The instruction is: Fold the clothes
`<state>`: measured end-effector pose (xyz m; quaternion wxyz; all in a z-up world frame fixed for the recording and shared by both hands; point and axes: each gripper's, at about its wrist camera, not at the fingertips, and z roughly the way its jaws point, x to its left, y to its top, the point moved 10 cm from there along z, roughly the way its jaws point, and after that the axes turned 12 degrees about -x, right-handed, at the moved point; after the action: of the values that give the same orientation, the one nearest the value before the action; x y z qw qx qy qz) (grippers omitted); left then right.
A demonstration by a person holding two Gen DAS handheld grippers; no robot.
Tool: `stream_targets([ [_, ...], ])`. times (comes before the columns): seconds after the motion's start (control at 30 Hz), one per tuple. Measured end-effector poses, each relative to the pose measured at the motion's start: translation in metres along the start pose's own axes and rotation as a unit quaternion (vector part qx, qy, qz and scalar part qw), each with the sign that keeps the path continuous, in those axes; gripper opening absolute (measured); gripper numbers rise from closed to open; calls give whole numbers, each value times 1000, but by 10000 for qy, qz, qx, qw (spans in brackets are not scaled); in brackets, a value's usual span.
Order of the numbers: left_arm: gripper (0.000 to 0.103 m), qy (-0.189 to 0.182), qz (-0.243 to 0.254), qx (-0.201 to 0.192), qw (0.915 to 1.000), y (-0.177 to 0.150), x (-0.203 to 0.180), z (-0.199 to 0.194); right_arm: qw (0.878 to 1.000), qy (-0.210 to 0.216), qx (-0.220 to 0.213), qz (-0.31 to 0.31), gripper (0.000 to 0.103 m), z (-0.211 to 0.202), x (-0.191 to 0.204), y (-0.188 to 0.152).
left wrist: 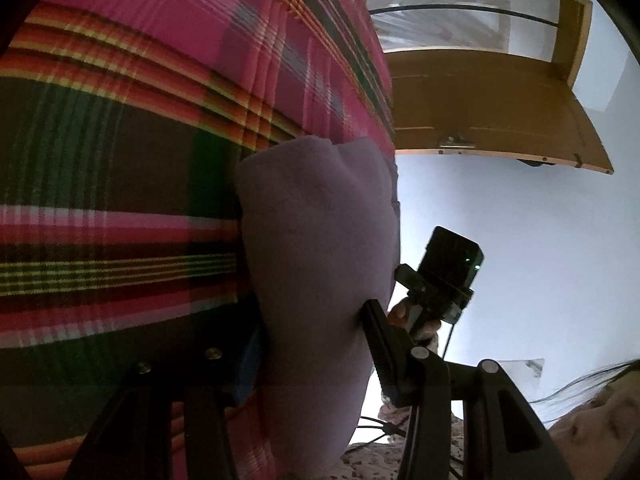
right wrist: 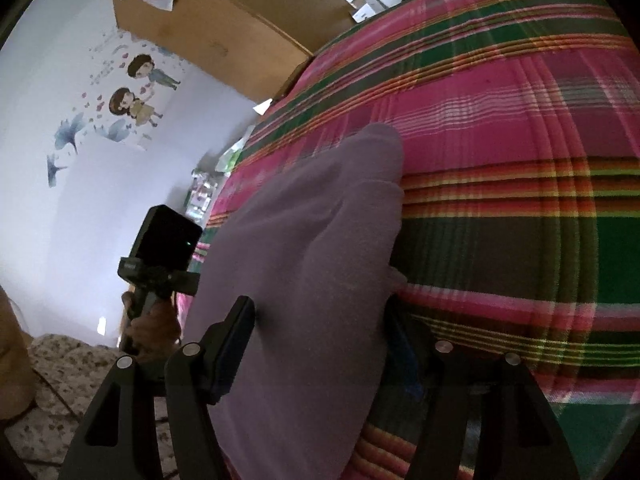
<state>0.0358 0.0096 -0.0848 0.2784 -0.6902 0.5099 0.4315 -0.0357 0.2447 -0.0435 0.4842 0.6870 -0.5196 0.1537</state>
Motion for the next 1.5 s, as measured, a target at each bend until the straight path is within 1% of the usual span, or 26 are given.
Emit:
stream_targets([
  [0.07,48,121,114,-23,9999,-1,-2,2,10000,-36,-32,54,67,1,0,1],
  [0.17,48,141,155,-53,9998,2,-7,8,9999,-86,-75,64,67,-1,0,1],
  [0.37,44,149,207,-90,9996,6,-8,13,9993,-233,-88,-293,67,1,5,0],
  [0.4,43,146,190,-86,9997,7,-8,14,9988,-274,-101,-387,66,1,6,-1],
  [0.5,41,146,199,-93,9997,7,-8,15,9974,-440,-106,-560,56,2,4,-2],
  [0.53,41,149,218,-106,9996,7,-10,17,9971,-482,-132,-580,52,2,2,-2],
  [0.63,40,161,283,-152,9994,8,-12,19,9964,-559,-240,-598,44,-1,-2,-2],
  [0.7,39,170,320,-182,9992,8,-13,21,9953,-623,-308,-676,43,-1,-1,-2],
  [0.77,39,175,332,-202,9991,9,-15,23,9937,-689,-372,-807,42,-1,0,-3],
  [0.93,36,182,328,-238,9990,13,-18,28,9912,-824,-515,-903,41,-1,0,-4],
  [1.1,36,186,361,-281,9988,18,-24,38,9861,-1110,-607,-1076,41,1,3,-4],
  [1.27,36,202,449,-390,9980,21,-28,46,9842,-1237,-768,-1012,41,0,1,-5],
  [1.43,35,147,471,-383,9980,24,-29,50,9786,-1491,-810,-1168,41,3,5,-6],
  [1.5,35,150,479,-392,9980,25,-30,52,9791,-1507,-830,-1085,41,3,4,-6],
])
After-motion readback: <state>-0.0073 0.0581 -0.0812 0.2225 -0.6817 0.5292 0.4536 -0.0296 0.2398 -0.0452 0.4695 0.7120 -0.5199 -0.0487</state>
